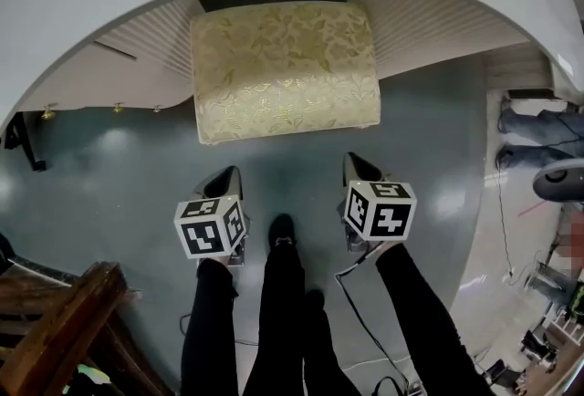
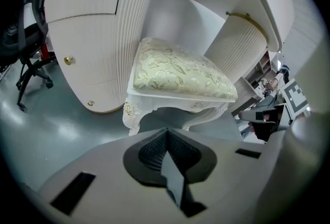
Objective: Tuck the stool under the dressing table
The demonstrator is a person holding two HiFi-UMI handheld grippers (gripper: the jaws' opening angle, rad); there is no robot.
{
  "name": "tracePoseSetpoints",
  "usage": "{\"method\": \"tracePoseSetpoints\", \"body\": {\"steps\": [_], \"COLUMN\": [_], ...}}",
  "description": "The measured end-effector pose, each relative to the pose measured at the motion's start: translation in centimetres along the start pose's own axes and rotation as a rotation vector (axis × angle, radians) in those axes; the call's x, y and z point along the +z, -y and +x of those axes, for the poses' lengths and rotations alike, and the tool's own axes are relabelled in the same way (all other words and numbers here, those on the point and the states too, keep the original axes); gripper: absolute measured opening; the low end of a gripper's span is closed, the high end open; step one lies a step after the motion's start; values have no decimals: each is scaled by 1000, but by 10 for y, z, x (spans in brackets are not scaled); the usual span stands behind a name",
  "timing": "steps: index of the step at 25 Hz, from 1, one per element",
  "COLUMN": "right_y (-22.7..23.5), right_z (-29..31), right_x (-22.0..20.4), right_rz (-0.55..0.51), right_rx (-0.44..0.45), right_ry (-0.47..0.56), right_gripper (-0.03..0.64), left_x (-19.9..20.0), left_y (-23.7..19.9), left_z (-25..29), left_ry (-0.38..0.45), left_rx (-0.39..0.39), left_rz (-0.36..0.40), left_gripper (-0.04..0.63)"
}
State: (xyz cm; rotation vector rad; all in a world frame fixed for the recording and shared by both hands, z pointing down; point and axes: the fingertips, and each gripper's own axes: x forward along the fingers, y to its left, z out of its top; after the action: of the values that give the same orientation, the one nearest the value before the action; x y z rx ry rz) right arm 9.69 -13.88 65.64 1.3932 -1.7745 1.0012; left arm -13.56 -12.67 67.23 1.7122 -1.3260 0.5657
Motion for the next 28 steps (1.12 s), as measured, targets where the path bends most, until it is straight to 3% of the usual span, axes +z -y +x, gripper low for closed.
{"method": "tracePoseSetpoints", "body": {"steps": [14,28], "right_y": [-21,-22], "right_z": [-64,-116], "right_x": [-29,-55], "right_rz": [-48,-11], "right_rx": [53,57], "right_ry": [42,48], "right_gripper": [5,5], "left_x": [-20,-48], "left_y": [37,56], "left_z": [-65,-110], "left_ry": [58,41], "left_rx": [-13,11], "left_rz": [33,11], "left_gripper": [8,8]}}
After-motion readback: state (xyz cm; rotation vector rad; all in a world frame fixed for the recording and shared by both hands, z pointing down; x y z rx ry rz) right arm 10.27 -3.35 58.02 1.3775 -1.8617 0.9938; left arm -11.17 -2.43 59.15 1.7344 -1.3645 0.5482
